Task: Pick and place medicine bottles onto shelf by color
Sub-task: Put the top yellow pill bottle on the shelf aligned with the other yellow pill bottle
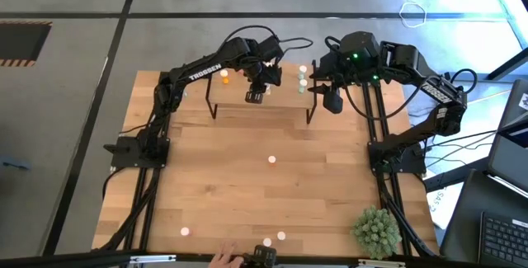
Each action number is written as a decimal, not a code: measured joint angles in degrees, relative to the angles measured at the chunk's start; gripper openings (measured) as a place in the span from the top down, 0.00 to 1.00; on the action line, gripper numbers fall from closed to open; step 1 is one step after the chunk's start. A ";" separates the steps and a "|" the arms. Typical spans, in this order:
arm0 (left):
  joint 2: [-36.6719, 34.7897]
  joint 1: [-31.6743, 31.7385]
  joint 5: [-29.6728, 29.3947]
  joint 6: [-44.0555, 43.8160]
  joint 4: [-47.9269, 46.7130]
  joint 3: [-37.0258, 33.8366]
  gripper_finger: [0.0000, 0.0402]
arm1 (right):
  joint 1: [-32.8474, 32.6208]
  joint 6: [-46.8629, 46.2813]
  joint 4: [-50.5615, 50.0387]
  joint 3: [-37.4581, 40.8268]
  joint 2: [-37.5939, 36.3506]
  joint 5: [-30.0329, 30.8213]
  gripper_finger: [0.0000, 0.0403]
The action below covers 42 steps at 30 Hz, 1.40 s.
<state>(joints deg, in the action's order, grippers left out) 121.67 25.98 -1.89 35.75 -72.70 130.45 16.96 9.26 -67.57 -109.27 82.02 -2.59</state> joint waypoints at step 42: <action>-3.37 2.48 -3.24 -3.31 -8.43 2.47 0.49 | 0.00 0.00 0.10 0.00 -0.02 0.02 0.52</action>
<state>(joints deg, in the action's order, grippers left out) 118.30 28.46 -5.13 32.44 -81.13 132.92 16.95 9.26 -67.47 -109.27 82.00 -2.57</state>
